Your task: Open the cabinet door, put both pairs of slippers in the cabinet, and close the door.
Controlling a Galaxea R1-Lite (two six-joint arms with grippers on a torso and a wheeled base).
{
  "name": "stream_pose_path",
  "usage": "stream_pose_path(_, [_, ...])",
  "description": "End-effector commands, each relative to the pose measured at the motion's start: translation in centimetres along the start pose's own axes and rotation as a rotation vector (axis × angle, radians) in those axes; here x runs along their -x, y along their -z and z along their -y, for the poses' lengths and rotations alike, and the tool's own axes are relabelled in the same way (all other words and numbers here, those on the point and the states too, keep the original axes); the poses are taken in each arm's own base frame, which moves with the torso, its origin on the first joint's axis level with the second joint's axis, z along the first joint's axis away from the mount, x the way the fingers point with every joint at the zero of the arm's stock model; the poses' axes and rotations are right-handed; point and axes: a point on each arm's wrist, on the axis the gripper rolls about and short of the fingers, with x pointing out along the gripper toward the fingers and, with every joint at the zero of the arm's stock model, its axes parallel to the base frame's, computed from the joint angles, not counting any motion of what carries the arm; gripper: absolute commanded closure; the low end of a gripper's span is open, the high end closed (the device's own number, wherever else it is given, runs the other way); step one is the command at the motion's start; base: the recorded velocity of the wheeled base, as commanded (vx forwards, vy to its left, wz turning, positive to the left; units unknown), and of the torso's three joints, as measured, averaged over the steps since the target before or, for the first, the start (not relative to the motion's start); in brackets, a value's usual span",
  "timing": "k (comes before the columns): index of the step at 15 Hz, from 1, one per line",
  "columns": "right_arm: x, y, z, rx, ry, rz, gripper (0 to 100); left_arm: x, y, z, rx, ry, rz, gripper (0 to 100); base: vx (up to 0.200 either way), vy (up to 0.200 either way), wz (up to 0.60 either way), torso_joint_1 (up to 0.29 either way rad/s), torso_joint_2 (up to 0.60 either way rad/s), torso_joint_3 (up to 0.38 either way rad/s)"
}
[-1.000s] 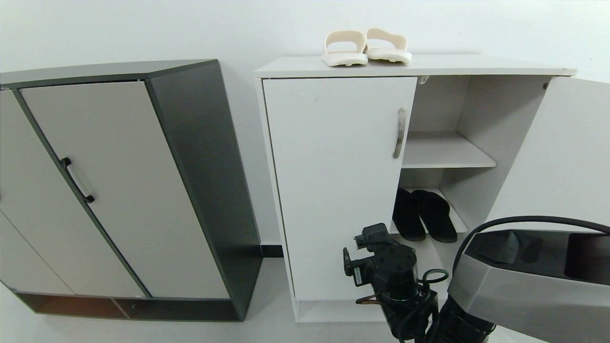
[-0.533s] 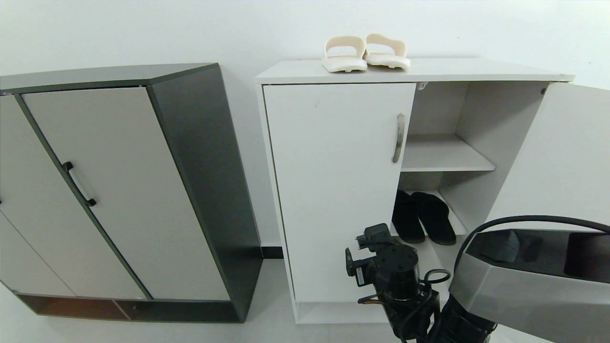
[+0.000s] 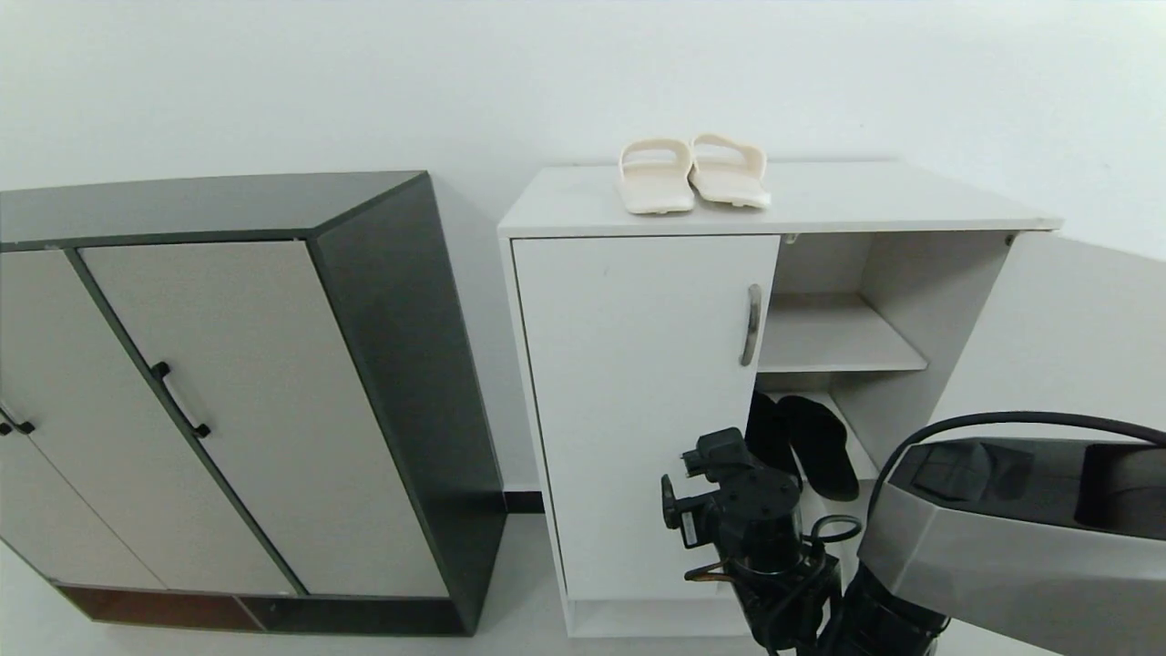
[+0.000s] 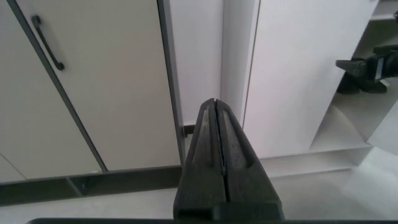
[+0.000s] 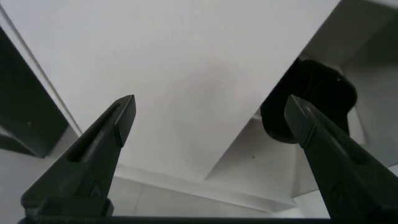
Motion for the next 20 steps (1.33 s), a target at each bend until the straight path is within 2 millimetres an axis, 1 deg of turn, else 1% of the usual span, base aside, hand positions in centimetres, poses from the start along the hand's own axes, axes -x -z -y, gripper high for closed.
stream_pose_path(1, [0.02,-0.01,-0.04,-0.002,-0.001,0.002,0,-0.01,0.00,0.00,0.000,0.001,-0.002,100,0.000,0.000,0.00,0.134,-0.46,-0.334])
stream_pose_path(11, [-0.03,0.22,-0.08,0.003,-0.001,-0.004,0,-0.01,0.00,0.00,0.005,0.001,-0.002,100,0.000,0.000,0.00,0.165,-0.48,-0.318])
stream_pose_path(20, [0.16,0.04,0.14,0.002,0.000,-0.002,0,-0.01,0.00,0.00,0.005,0.001,-0.002,100,0.000,0.000,0.00,0.226,-0.54,-0.317])
